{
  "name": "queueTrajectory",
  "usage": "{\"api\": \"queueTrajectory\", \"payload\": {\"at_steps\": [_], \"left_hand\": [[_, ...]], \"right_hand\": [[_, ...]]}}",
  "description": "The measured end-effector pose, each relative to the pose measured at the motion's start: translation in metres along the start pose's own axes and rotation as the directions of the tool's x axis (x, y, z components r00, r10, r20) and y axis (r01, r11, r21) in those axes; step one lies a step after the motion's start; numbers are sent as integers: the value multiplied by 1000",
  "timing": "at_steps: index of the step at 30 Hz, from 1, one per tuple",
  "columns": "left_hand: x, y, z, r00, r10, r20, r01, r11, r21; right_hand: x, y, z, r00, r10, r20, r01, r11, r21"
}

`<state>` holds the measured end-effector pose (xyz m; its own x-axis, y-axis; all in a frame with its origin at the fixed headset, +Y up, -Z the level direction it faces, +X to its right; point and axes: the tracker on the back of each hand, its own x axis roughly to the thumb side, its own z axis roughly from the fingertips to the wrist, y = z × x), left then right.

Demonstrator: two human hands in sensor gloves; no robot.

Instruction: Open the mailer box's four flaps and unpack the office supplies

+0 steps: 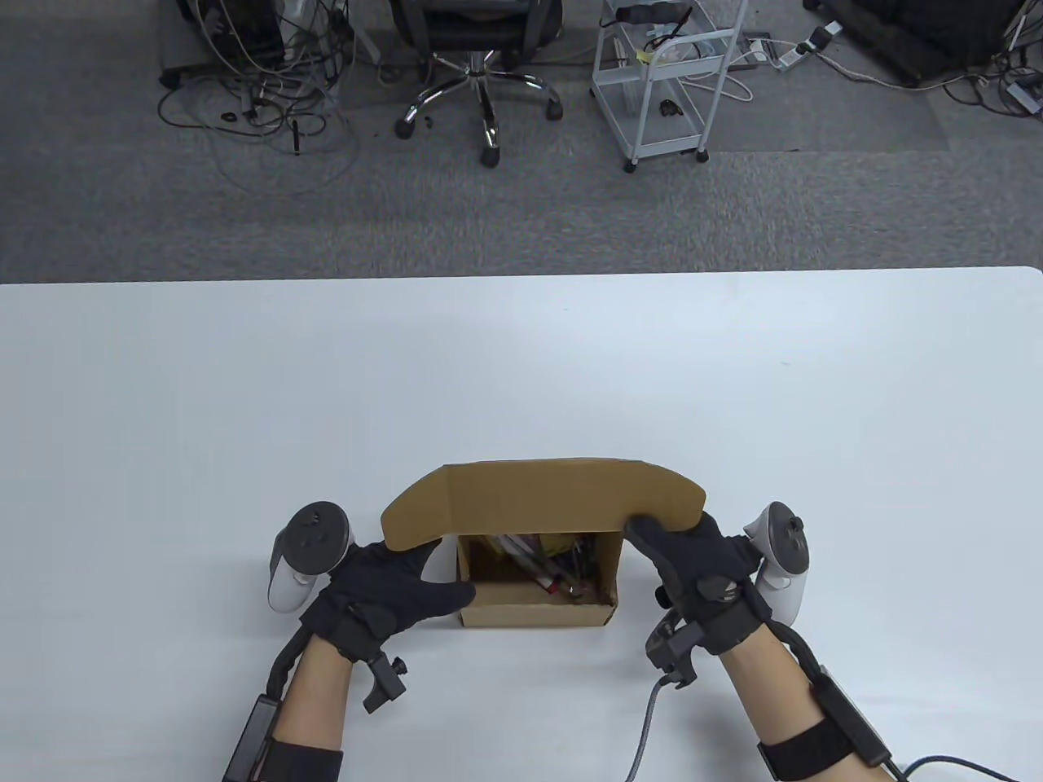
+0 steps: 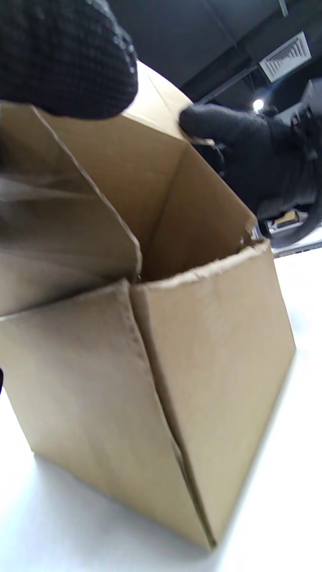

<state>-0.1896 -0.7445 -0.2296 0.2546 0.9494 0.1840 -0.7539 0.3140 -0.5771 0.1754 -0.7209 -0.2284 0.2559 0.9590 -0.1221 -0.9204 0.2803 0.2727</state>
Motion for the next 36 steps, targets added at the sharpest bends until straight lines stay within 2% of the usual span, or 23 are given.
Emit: {"api": "queueTrajectory", "payload": {"at_steps": [3,5,7,13,20,24,30,32,35,36], "left_hand": [[2,-3,-2,995,-96,-10,96,995,37],[5,-3,-3,974,-224,-21,225,972,73],[5,-5,-4,967,-253,-32,255,965,68],[7,-8,-6,959,-283,-23,283,959,18],[10,-11,-7,960,-280,-1,280,960,14],[9,-13,-7,980,-197,25,197,980,10],[11,-15,-7,965,-259,28,260,965,-30],[16,-17,-7,938,-347,23,347,937,-24],[22,-21,-7,871,-491,19,487,867,104],[22,-22,-8,880,-475,19,470,875,116]], "right_hand": [[2,1,1,1000,-11,-6,11,999,-32],[2,1,3,999,-30,-12,29,998,-54],[3,1,4,999,-38,-19,37,998,-59],[9,-1,7,996,-78,-39,73,992,-104],[14,-2,8,992,-114,-52,106,984,-143],[16,-1,8,996,-90,-13,88,993,-81],[16,-4,7,987,-153,-46,146,982,-123],[15,-6,6,983,-173,-54,166,978,-123],[14,-7,6,979,-198,-56,190,973,-131],[14,-7,6,980,-194,-50,187,974,-132]]}}
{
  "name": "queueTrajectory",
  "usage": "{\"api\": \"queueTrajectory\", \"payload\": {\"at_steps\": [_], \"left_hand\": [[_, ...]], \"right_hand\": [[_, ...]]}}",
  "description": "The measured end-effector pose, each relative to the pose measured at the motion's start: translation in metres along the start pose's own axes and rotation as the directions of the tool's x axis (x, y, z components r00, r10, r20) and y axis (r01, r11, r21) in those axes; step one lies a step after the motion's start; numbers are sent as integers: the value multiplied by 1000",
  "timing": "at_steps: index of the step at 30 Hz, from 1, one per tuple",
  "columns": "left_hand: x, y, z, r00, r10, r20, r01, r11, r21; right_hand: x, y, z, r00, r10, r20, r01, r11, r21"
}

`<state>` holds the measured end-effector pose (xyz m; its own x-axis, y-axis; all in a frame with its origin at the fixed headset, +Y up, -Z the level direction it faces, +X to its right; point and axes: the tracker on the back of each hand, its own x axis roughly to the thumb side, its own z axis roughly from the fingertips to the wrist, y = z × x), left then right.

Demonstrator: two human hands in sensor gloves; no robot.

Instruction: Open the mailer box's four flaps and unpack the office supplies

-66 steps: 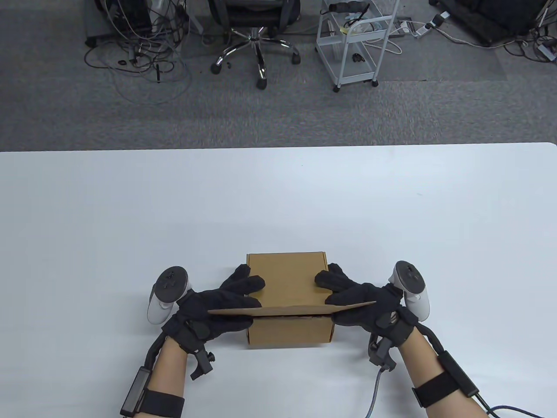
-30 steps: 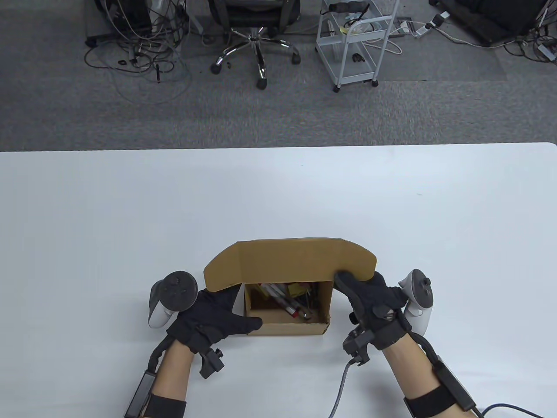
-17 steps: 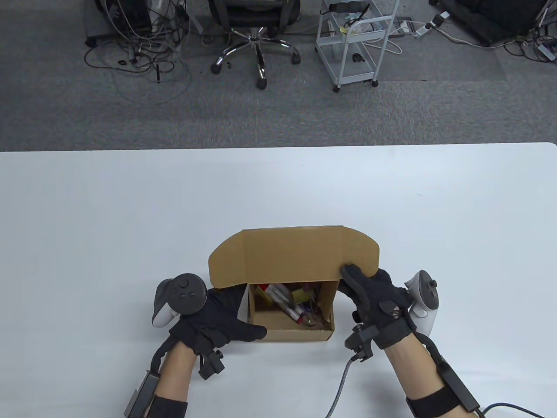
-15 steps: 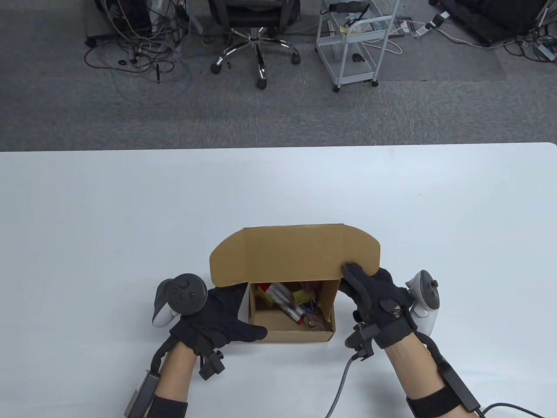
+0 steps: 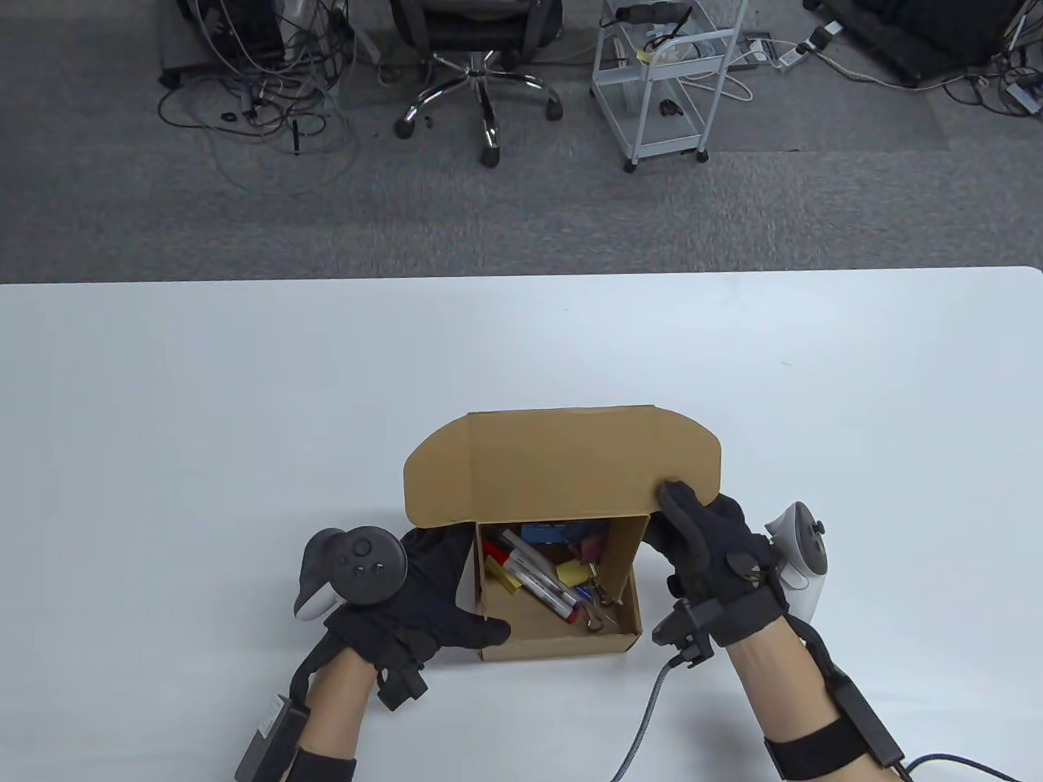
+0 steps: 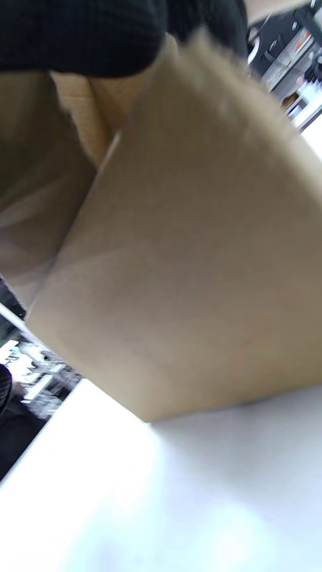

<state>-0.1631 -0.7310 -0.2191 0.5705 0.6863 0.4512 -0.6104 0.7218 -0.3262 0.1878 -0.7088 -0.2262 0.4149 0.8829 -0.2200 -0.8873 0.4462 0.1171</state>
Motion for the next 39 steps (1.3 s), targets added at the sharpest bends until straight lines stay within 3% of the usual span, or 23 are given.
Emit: {"api": "queueTrajectory", "payload": {"at_steps": [3,5,8,14,19,26,31,34,39], "left_hand": [[-4,-1,-1,991,135,4,-135,991,9],[-6,-1,-2,982,186,9,-187,982,32],[-7,-2,-4,970,242,11,-242,970,35],[-15,-5,-8,895,445,21,-446,893,60],[-23,-5,-7,834,552,26,-552,832,56],[-40,7,5,812,584,-13,-579,808,105],[-53,19,12,748,663,-22,-635,725,268],[-58,27,16,737,676,-12,-618,681,392],[-64,33,20,730,684,-10,-580,627,519]], "right_hand": [[2,1,1,997,17,71,-19,999,33],[3,0,3,988,122,95,-126,991,38],[1,-2,3,945,296,139,-314,941,128],[-4,-10,-5,880,451,152,-475,821,315],[-5,-16,-9,797,589,132,-603,788,125],[-5,-37,-16,917,388,97,-390,921,7],[-5,-45,-31,944,311,108,-311,950,-11],[-8,-45,-37,947,299,118,-298,954,-29],[-15,-50,-42,953,285,102,-281,958,-54]]}}
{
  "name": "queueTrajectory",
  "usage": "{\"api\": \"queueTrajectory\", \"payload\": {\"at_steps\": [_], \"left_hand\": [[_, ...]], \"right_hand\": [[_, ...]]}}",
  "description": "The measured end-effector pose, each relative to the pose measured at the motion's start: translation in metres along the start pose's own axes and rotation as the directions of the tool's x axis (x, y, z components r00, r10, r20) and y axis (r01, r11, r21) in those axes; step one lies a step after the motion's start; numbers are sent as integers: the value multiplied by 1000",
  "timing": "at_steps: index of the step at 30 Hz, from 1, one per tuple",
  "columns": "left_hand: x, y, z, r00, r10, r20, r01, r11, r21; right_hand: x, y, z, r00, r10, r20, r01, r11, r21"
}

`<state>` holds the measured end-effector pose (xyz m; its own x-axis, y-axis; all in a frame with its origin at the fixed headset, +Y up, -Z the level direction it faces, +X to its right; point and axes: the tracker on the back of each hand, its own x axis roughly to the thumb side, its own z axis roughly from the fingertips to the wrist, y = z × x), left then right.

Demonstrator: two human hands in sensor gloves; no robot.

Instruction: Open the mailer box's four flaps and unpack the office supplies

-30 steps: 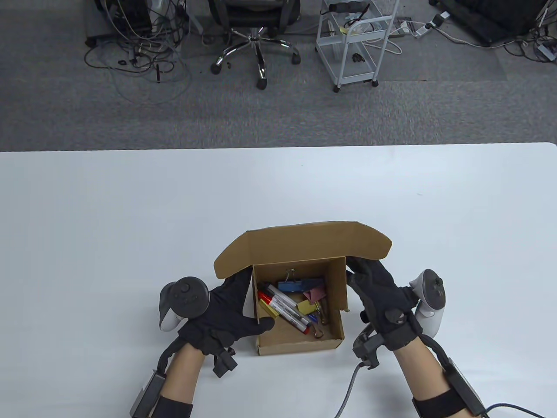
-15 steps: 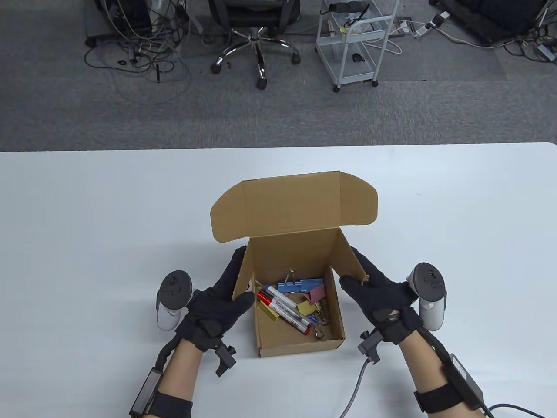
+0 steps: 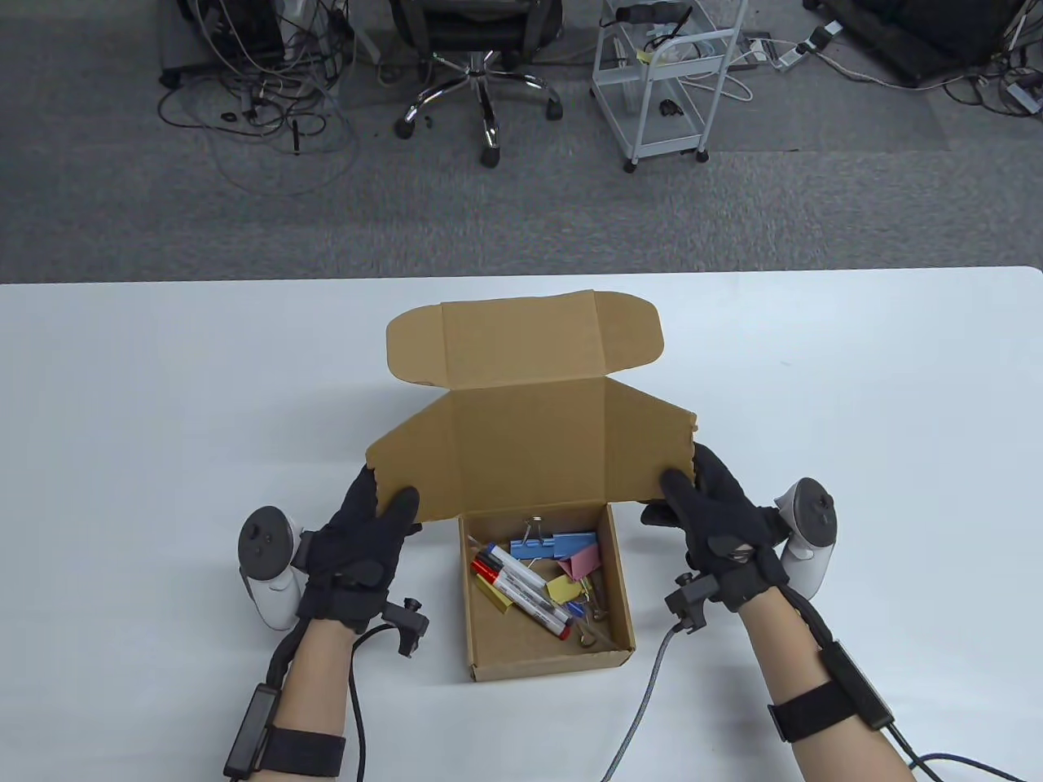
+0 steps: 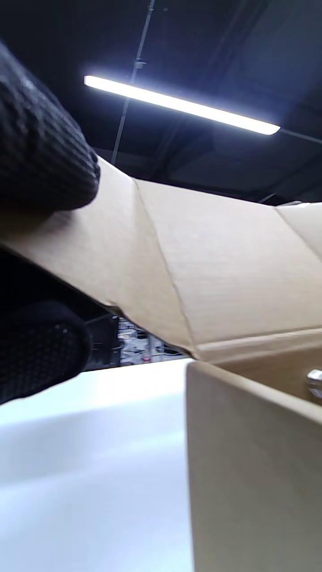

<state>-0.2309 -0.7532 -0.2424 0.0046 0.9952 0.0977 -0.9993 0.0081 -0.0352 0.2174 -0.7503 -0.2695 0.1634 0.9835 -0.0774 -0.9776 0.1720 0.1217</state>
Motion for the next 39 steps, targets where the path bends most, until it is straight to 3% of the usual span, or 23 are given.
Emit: {"api": "queueTrajectory", "payload": {"at_steps": [8,24,30,35,39], "left_hand": [[-7,5,0,977,-209,-33,211,964,163],[-31,5,-1,938,-264,-223,303,938,166],[-1,10,6,871,-466,-153,484,867,115],[37,10,21,754,-649,-106,656,732,183],[58,4,31,752,-653,-91,656,726,208]], "right_hand": [[-11,-8,-2,995,90,-52,-94,991,-96],[-36,-13,-4,972,121,-200,-148,981,-123],[-11,-13,7,954,265,-143,-279,956,-90],[20,-14,25,930,359,-78,-367,916,-164],[47,-13,42,915,403,-9,-395,892,-219]]}}
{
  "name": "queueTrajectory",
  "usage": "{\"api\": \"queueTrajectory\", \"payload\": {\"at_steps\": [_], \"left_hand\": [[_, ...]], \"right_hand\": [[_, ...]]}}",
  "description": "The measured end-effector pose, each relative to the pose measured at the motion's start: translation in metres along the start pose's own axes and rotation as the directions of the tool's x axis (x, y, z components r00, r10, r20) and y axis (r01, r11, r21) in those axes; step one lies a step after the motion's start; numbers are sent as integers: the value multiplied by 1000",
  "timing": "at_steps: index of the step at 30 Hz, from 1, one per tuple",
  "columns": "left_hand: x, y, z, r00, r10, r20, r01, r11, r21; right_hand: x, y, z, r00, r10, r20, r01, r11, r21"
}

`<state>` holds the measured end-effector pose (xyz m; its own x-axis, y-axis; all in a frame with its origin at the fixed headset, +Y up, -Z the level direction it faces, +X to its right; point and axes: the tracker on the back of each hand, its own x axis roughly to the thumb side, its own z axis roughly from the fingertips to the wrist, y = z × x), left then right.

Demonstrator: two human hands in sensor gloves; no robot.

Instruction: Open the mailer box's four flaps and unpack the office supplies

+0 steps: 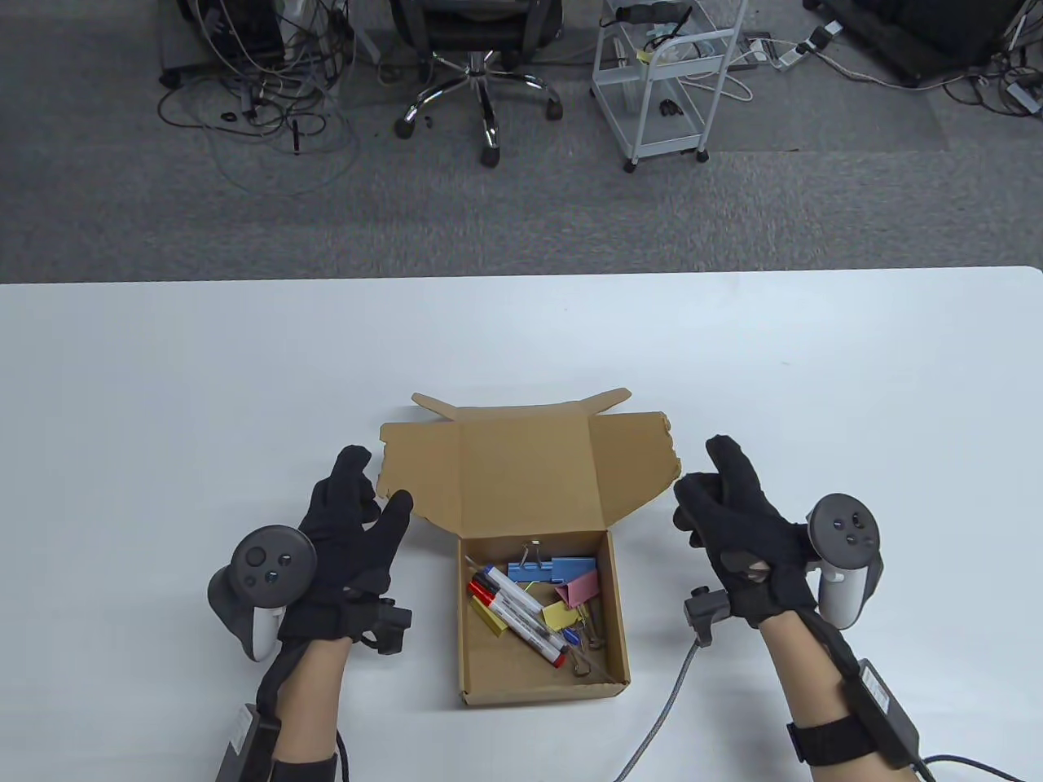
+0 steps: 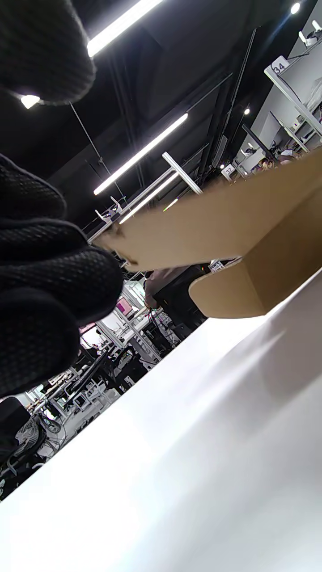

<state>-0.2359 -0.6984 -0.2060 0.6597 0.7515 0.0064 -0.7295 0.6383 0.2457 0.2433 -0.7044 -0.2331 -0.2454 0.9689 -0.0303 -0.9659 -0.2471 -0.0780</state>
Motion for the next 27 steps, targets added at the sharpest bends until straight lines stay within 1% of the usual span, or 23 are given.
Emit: {"api": "queueTrajectory", "payload": {"at_steps": [1,4,6,8,10,11,12,13,14,16,17,19,22,23,24,27], "left_hand": [[5,3,3,1000,-10,-1,10,1000,-24],[16,9,7,999,-44,19,45,998,-51],[22,13,9,996,-83,31,86,994,-74],[26,16,8,993,-112,33,115,986,-121],[27,14,8,990,-139,2,135,961,-241],[26,10,7,986,-166,-14,149,917,-371],[25,5,7,981,-195,-8,168,869,-464],[22,-1,8,977,-211,6,180,818,-546],[20,-8,8,980,-200,0,167,815,-555],[15,-17,5,980,-201,-2,161,793,-587],[10,-23,4,983,-185,-3,145,780,-609],[3,-30,2,987,-160,-26,107,763,-638],[-6,-49,1,993,-119,-7,81,713,-696],[-8,-54,1,993,-120,-14,75,708,-702],[-11,-61,2,992,-125,-22,73,699,-711],[-15,-76,4,988,-155,-8,93,636,-766]], "right_hand": [[8,-2,5,1000,7,30,-7,1000,-9],[26,0,16,996,51,79,-50,999,-17],[37,7,25,994,55,91,-57,998,13],[46,16,33,995,57,82,-64,995,76],[53,31,38,992,115,54,-124,972,199],[57,39,39,985,170,41,-175,946,272],[60,46,40,975,217,39,-217,922,319],[64,57,41,957,284,52,-282,882,376],[68,69,41,936,344,72,-342,844,413],[72,87,39,906,414,92,-407,788,462],[73,98,38,890,446,95,-429,750,503],[71,115,34,874,477,89,-441,704,557],[63,139,28,850,525,48,-434,645,629],[60,144,27,837,546,38,-439,628,642],[57,152,25,811,584,32,-456,597,660],[48,167,22,731,681,37,-509,508,695]]}}
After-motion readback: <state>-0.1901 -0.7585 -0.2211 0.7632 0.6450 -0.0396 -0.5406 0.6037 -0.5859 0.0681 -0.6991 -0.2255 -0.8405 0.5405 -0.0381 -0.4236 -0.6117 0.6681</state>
